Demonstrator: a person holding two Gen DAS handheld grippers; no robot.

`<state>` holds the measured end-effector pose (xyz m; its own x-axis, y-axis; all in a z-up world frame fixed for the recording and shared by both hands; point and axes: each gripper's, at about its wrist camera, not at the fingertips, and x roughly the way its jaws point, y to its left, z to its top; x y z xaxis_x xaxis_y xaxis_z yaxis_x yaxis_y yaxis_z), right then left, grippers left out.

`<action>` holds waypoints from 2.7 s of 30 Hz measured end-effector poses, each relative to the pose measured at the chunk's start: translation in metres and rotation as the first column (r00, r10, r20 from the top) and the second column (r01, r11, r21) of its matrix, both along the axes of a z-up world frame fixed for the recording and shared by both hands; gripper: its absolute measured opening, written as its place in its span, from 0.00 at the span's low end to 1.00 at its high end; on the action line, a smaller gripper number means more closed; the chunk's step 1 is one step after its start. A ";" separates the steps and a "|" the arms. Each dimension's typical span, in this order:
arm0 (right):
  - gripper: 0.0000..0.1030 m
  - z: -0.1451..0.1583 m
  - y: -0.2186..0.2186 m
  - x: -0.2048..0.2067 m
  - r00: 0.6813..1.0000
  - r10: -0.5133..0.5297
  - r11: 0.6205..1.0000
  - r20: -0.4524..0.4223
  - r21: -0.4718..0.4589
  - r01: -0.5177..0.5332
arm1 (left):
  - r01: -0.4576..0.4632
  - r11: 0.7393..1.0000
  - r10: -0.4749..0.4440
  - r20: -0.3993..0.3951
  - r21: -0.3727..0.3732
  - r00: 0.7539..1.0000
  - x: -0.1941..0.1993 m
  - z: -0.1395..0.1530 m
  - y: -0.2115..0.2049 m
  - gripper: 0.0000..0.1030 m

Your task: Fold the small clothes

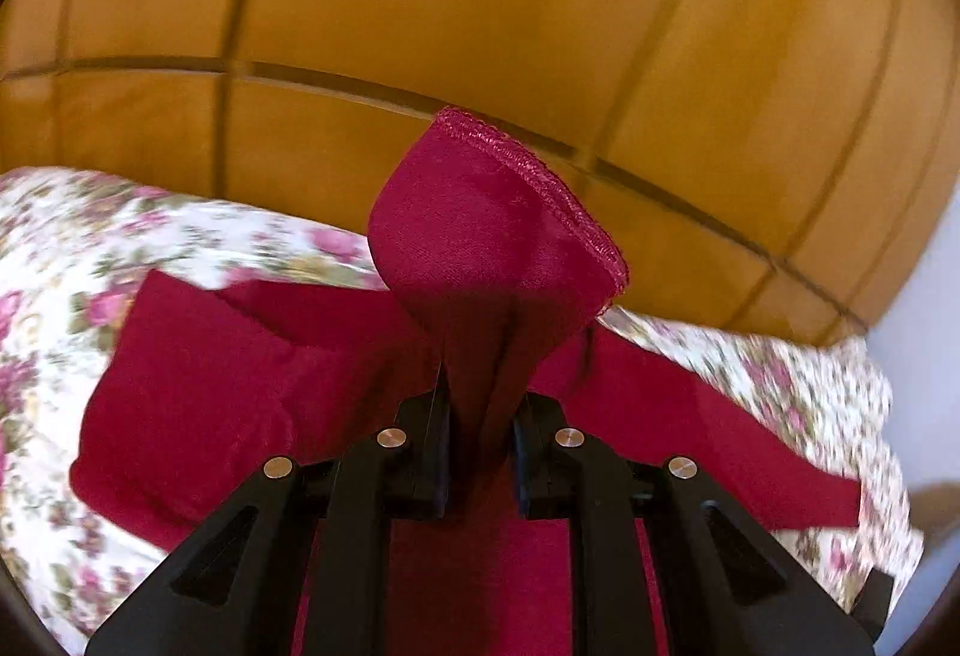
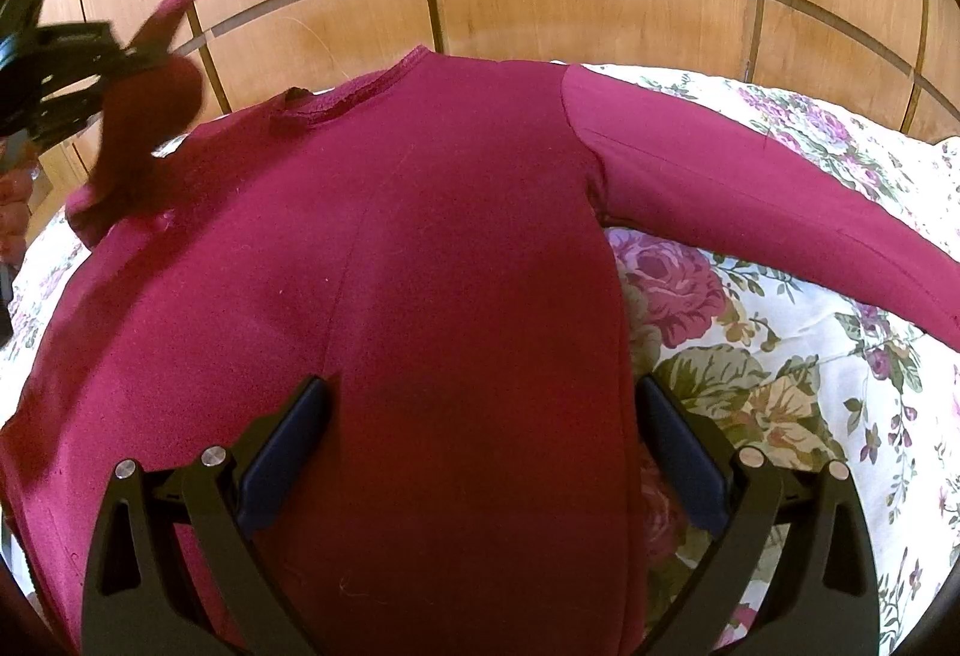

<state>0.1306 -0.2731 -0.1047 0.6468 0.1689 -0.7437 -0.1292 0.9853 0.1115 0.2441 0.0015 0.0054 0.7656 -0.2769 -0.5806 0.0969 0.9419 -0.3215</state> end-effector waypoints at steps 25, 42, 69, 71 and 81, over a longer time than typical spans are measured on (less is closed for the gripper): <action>0.98 -0.002 0.001 -0.001 1.000 -0.002 1.000 0.002 0.010 0.002 | -0.038 0.997 0.036 0.039 0.063 0.999 -0.048 -0.047 0.037 0.86; 0.80 0.045 0.017 0.018 0.993 0.072 0.989 0.094 0.121 -0.083 | -0.343 0.933 0.321 -0.173 -0.114 0.931 -0.038 -0.108 0.134 0.88; 0.78 0.022 -0.012 0.064 0.994 -0.073 0.948 0.086 0.317 0.042 | -0.326 0.935 0.301 -0.175 -0.139 0.937 -0.034 -0.112 0.137 0.94; 0.81 0.026 -0.018 0.048 0.992 -0.085 0.944 0.097 0.327 0.049 | -0.324 0.935 0.299 -0.170 -0.146 0.939 -0.036 -0.111 0.138 0.94; 0.87 0.013 -0.126 0.000 0.926 -0.378 0.814 -0.009 0.474 0.337 | -0.368 0.921 0.351 -0.138 -0.130 0.926 -0.049 -0.105 0.141 0.94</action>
<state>0.1302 -0.3990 -0.0916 0.7833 0.2215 -0.5808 0.1931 0.8015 0.5660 0.1951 0.1423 -0.0995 0.7640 -0.0857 -0.6395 -0.2832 0.8460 -0.4517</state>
